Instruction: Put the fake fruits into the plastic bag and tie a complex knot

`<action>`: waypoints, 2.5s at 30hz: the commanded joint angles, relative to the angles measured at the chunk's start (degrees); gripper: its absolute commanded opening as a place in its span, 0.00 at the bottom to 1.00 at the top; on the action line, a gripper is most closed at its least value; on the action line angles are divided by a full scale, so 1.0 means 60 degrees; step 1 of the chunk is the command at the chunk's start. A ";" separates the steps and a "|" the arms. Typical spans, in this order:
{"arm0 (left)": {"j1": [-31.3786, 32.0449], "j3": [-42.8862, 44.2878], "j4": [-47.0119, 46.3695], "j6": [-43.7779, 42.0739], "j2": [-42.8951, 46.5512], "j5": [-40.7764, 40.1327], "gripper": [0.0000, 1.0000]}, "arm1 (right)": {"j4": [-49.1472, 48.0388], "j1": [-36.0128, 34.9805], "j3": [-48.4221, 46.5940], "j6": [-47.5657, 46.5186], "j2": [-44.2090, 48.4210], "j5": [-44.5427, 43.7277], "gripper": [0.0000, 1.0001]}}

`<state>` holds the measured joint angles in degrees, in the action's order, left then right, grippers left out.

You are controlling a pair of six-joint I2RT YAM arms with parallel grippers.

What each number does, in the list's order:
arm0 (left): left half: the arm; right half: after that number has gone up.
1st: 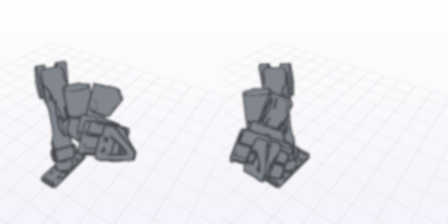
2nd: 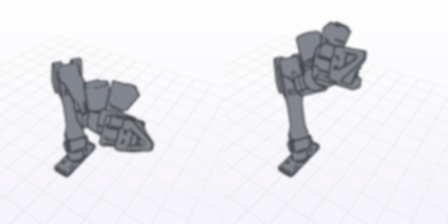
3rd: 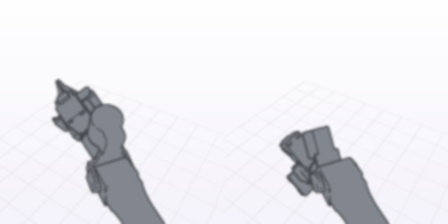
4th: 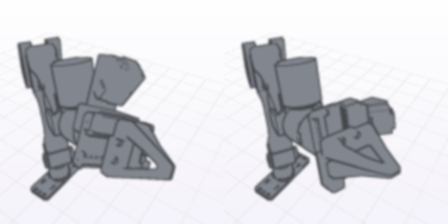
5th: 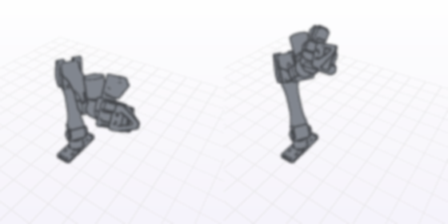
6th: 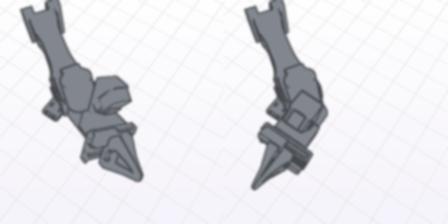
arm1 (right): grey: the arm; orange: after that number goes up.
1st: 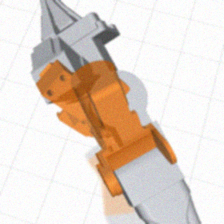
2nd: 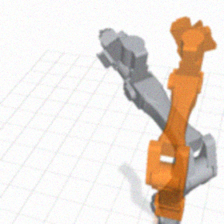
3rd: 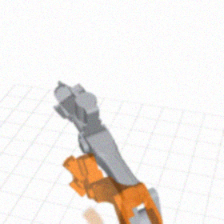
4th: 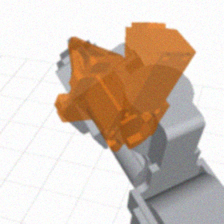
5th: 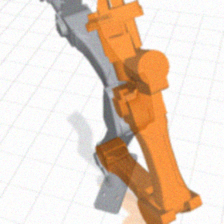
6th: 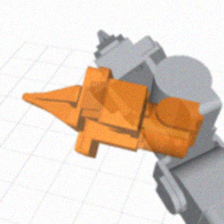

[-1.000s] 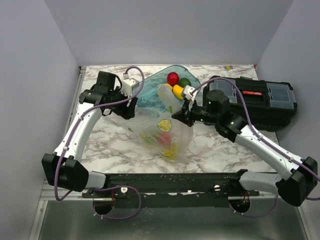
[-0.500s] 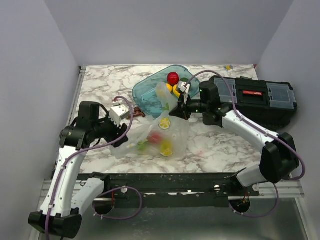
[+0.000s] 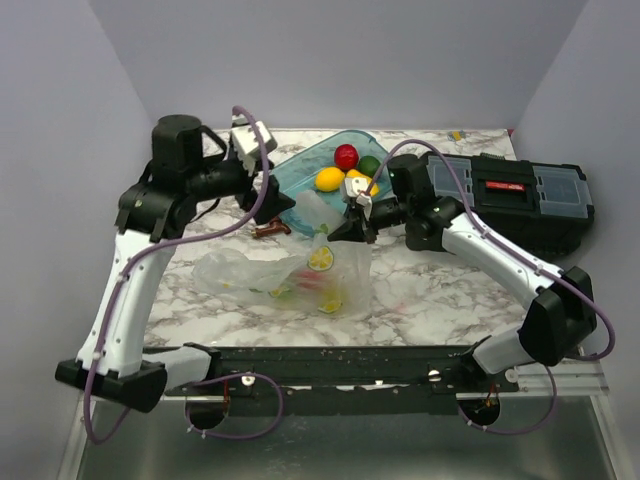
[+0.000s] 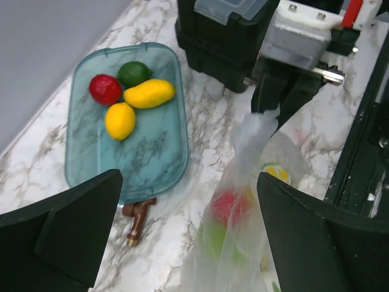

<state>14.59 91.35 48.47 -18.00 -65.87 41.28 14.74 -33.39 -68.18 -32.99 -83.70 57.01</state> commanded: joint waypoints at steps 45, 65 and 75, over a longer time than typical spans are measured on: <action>0.0791 -0.0370 -0.1680 0.3307 -0.1367 0.1034 0.00 | -0.6405 -0.3193 0.2460 0.5959 0.1127 -1.1341 0.89; -0.0189 -0.0562 -0.2348 0.3748 -0.1571 0.1704 0.00 | -0.8907 -0.3244 0.5112 0.5352 -0.0849 -1.0314 0.40; -0.1145 -0.0836 -0.3001 0.4228 -0.2079 -0.0625 0.00 | -0.9142 -0.3258 0.5807 0.4580 -0.1000 -0.9753 0.01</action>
<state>12.93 84.53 39.53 4.80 -78.11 46.98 -47.68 -52.88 -37.60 -2.55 -88.25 -3.07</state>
